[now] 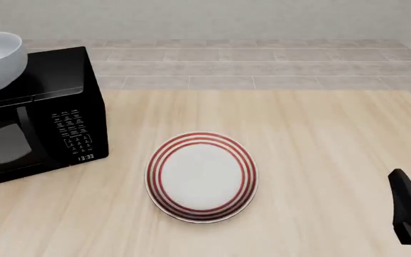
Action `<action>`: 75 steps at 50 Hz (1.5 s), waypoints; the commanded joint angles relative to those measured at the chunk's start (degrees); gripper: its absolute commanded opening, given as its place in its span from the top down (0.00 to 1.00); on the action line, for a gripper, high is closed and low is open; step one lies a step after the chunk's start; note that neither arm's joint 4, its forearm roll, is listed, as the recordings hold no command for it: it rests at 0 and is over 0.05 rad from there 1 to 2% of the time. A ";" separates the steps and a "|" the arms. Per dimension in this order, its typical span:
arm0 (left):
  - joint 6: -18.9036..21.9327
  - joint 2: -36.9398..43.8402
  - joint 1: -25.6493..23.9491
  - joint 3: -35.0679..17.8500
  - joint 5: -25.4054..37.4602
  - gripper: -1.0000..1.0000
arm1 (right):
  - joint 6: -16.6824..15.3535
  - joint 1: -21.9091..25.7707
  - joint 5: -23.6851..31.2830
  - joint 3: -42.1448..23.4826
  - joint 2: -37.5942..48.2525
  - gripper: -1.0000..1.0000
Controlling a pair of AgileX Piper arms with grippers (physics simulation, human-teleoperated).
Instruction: Pick up the white bowl and put it on the plate.
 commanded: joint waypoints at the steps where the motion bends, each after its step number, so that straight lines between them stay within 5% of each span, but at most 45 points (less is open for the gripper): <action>1: 5.97 3.86 -0.05 -5.62 5.34 0.00 | 0.00 0.01 0.07 -0.04 -0.04 0.00; 9: 8.57 6.93 -1.61 -12.42 15.13 0.00 | -0.01 0.00 0.07 -0.04 -0.05 0.00; 14: 7.98 9.12 1.57 -12.22 12.71 0.00 | -0.01 0.00 0.07 -0.04 -0.05 0.00; 27: 8.58 11.11 2.55 -18.07 21.52 0.00 | -0.01 0.00 0.07 -0.04 -0.04 0.00; 59: 11.99 21.19 6.83 -10.55 9.72 0.00 | -0.01 0.01 0.07 -0.04 -0.05 0.00; 75: 11.70 27.86 10.63 -12.53 6.50 0.00 | -0.01 0.01 0.07 -0.04 -0.05 0.00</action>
